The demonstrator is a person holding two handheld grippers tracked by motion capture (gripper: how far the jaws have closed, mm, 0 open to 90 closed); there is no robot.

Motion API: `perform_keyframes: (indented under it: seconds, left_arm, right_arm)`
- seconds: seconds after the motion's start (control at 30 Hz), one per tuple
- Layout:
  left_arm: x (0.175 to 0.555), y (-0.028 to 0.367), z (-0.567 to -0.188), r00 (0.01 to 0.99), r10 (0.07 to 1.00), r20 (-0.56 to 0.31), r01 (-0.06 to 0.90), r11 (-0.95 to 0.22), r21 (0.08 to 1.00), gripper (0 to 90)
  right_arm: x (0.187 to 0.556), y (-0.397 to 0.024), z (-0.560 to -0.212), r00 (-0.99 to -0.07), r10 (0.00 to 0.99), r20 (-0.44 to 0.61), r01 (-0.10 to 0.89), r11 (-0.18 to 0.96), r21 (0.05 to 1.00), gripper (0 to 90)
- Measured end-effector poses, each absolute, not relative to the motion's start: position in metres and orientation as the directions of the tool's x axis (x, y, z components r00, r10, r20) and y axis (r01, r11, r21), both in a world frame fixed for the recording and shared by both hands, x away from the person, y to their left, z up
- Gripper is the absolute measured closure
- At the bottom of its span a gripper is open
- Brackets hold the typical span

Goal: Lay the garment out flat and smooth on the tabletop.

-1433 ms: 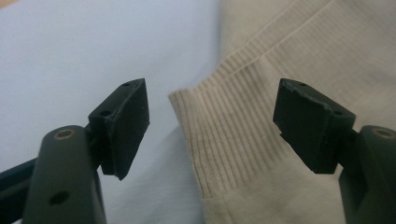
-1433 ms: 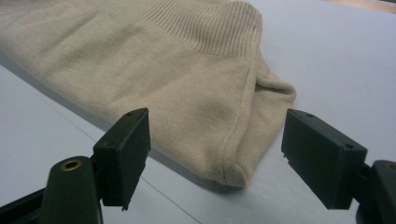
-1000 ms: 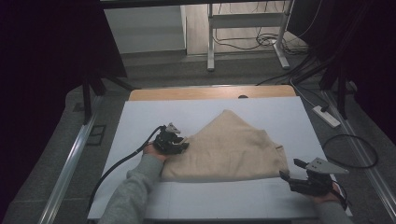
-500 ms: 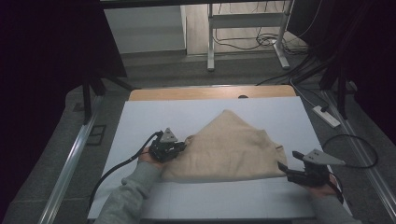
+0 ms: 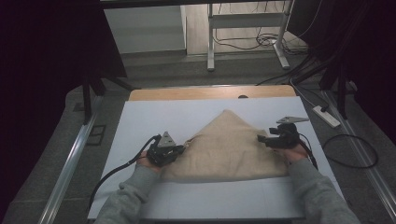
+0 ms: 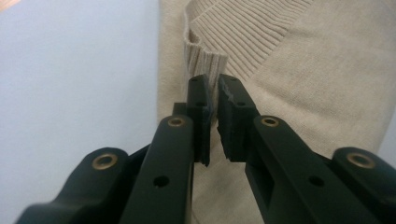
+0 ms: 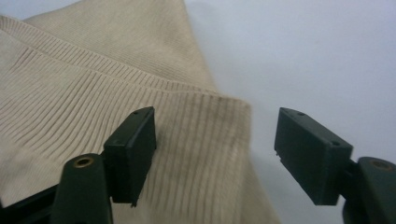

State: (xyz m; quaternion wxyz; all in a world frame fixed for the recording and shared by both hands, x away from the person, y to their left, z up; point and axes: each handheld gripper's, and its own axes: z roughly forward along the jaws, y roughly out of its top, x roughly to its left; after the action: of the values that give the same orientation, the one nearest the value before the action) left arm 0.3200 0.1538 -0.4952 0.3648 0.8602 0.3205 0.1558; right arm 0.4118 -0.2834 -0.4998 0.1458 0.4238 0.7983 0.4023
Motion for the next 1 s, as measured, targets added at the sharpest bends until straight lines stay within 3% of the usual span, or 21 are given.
perform_keyframes:
  seconds: [0.13, 0.23, 0.3, 0.47, 0.7, 0.87, 0.93, 1.0]
  left_arm:
    - [0.319, 0.155, -0.495, 0.746, 0.665, 0.035, 0.436, -0.527, 0.729, 83.6]
    - [0.316, 0.157, -0.494, 0.741, 0.670, 0.037, 0.437, -0.524, 0.731, 83.9]
    - [0.312, 0.160, -0.493, 0.739, 0.673, 0.037, 0.436, -0.519, 0.736, 84.1]
    - [0.301, 0.173, -0.491, 0.729, 0.684, 0.027, 0.437, -0.495, 0.751, 84.3]
    - [0.282, 0.186, -0.496, 0.743, 0.669, 0.022, 0.435, -0.508, 0.744, 84.4]
    - [0.269, 0.190, -0.501, 0.754, 0.657, 0.028, 0.435, -0.531, 0.727, 84.4]
    - [0.264, 0.190, -0.502, 0.755, 0.654, 0.051, 0.415, -0.536, 0.735, 81.3]
    - [0.263, 0.193, -0.502, 0.738, 0.672, 0.063, 0.406, -0.517, 0.754, 71.7]
  right_arm:
    - [0.411, -0.280, -0.503, -0.615, 0.775, 0.145, 0.572, 0.313, 0.758, 54.5]
    - [0.399, -0.277, -0.493, -0.620, 0.783, 0.058, 0.524, 0.358, 0.773, 72.1]
    - [0.387, -0.274, -0.486, -0.620, 0.785, 0.011, 0.494, 0.379, 0.783, 76.5]
    - [0.355, -0.274, -0.473, -0.651, 0.755, -0.075, 0.402, 0.428, 0.810, 77.9]
    - [0.312, -0.301, -0.473, -0.694, 0.719, 0.046, 0.422, 0.354, 0.835, 78.2]
    - [0.272, -0.315, -0.482, -0.749, 0.653, 0.110, 0.438, 0.364, 0.822, 77.6]
    - [0.257, -0.319, -0.483, -0.774, 0.619, 0.134, 0.437, 0.369, 0.820, 78.0]
    - [0.245, -0.322, -0.484, -0.785, 0.601, 0.150, 0.440, 0.371, 0.818, 78.5]
